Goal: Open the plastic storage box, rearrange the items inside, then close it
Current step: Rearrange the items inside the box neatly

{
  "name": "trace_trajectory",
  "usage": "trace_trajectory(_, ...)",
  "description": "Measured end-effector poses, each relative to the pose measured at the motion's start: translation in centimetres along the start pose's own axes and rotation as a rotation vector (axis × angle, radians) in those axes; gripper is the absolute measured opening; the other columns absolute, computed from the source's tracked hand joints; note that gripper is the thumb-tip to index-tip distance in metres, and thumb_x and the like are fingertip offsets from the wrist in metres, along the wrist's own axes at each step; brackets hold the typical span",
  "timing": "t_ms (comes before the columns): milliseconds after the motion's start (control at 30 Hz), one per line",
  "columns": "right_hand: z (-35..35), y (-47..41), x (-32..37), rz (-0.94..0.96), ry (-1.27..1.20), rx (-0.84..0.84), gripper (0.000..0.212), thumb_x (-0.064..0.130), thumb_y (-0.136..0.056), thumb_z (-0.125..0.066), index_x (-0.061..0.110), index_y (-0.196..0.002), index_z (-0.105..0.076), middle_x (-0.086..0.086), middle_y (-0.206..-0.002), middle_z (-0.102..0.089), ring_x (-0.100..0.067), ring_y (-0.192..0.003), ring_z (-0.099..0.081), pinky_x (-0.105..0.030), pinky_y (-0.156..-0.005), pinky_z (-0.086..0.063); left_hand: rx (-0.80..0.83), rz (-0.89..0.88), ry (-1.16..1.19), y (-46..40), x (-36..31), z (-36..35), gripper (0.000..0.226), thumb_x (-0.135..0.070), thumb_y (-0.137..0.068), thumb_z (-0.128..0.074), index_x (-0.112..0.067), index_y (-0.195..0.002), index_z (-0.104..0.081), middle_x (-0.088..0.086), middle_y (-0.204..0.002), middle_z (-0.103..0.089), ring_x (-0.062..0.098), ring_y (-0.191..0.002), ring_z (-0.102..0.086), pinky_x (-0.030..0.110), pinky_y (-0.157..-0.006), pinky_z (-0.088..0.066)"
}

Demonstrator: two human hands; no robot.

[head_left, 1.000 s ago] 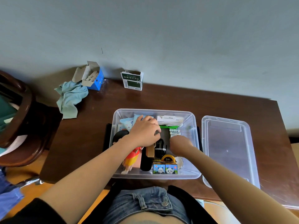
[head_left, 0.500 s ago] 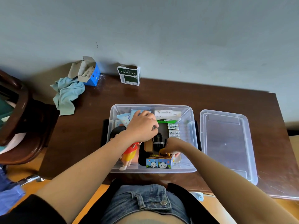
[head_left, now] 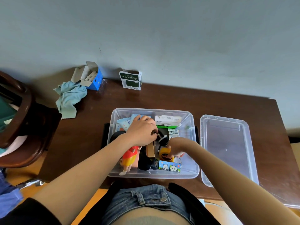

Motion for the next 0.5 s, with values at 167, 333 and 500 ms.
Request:
trace_trajectory(167,-0.2,0.6,0.2,0.085,-0.355,0.108,0.031,0.013,-0.097,-0.049,-0.001,-0.124,-0.057,-0.017,-0.122,-0.061,-0.028,-0.108,-0.063,-0.032,-0.087,-0.054,0.051,-0.024,0.039,0.2,0.2,0.1,0.029,-0.041,-0.092,-0.047,-0.030,-0.116,-0.062,-0.010,-0.129,-0.052,0.014,-0.126,-0.036,0.040,-0.111,-0.020)
trace_trajectory(333,1.5,0.4,-0.7,-0.024,-0.300,-0.216,0.028,0.004,-0.093,-0.047,-0.002,-0.115,-0.062,-0.018,-0.115,-0.065,-0.030,-0.105,-0.063,-0.033,-0.083,-0.052,0.026,-0.036,0.129,0.5,0.4,0.7,0.030,-0.040,-0.094,-0.048,-0.028,-0.116,-0.064,-0.009,-0.129,-0.053,0.012,-0.124,-0.041,0.036,-0.109,-0.025)
trace_trajectory(500,2.7,0.9,-1.1,0.049,-0.360,-0.392,0.036,-0.005,-0.086,-0.049,0.006,-0.117,-0.063,-0.011,-0.116,-0.065,-0.026,-0.105,-0.061,-0.032,-0.086,-0.052,-0.009,0.022,0.232,1.3,1.2,1.6,0.028,-0.036,-0.095,-0.050,-0.026,-0.118,-0.063,-0.005,-0.132,-0.048,0.012,-0.125,-0.040,0.033,-0.104,-0.032)
Point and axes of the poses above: each hand's wrist, its own y-axis away from the middle knuckle, its own z-axis out of the back of the hand, x = y × z, the point moved 6 cm from there along -y, towards the middle knuckle
